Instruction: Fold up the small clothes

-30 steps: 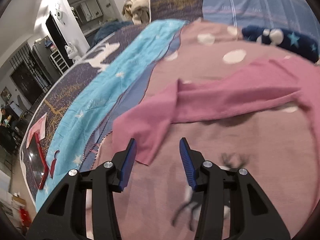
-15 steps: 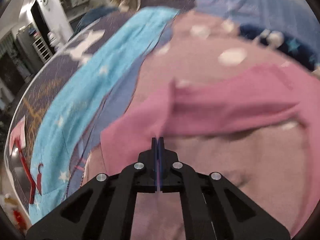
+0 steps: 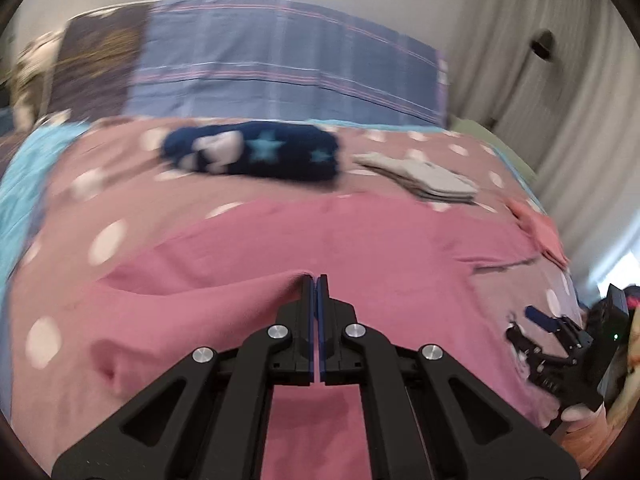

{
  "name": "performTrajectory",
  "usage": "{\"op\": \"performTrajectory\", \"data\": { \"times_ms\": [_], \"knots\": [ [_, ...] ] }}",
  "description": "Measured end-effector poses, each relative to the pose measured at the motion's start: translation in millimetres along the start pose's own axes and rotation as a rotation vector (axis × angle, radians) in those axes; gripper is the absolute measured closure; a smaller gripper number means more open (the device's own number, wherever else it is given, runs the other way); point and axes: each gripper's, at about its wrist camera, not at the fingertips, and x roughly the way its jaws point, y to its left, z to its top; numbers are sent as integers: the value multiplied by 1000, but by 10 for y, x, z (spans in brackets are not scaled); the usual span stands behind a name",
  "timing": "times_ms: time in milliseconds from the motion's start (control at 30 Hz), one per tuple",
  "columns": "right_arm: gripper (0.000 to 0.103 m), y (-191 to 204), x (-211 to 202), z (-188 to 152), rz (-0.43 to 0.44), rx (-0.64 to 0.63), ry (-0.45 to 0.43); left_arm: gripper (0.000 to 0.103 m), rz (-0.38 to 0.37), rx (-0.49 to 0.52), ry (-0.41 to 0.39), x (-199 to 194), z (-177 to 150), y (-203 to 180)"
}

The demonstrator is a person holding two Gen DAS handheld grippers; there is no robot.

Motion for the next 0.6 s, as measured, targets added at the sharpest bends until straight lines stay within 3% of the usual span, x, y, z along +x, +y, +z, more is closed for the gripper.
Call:
{"op": "performTrajectory", "data": {
  "times_ms": [167,300,367,433,533,567,600],
  "knots": [
    [33,48,97,124,176,-51,19,102,-78,57,36,302,85,-342],
    [32,368,244,328,250,-202,-12,102,-99,80,67,457,82,-457],
    [26,603,341,426,311,-290,-20,102,-104,82,80,507,80,-470],
    [22,788,433,473,336,-354,-16,102,-111,81,90,531,79,-496],
    [23,1059,669,545,296,-414,13,102,-127,87,84,536,112,-536],
    [44,1079,723,591,294,-404,18,102,-130,90,80,528,120,-541],
    [92,1036,778,655,324,-371,54,100,-120,92,68,512,136,-532]
  ]
}}
